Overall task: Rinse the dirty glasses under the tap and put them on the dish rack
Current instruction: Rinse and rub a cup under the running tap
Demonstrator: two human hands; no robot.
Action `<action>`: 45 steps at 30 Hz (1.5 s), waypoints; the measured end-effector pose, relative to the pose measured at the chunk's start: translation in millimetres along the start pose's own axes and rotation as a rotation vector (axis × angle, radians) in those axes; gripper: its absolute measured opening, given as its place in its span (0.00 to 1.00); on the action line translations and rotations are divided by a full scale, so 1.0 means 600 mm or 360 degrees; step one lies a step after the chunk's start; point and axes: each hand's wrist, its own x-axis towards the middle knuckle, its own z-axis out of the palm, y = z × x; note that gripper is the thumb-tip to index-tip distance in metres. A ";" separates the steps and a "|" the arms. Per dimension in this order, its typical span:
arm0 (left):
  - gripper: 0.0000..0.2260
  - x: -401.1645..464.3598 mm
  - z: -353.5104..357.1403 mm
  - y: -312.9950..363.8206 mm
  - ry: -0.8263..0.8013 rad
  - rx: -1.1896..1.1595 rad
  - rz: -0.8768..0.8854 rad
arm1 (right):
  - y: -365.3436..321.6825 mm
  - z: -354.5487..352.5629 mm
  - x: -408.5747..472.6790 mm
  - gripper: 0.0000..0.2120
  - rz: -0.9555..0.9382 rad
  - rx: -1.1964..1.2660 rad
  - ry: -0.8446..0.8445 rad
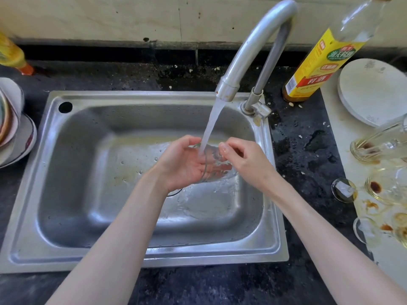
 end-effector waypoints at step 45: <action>0.11 -0.025 -0.003 -0.030 0.0142 0.0167 0.0494 | 0.065 0.050 -0.038 0.37 0.0406 0.1055 0.0101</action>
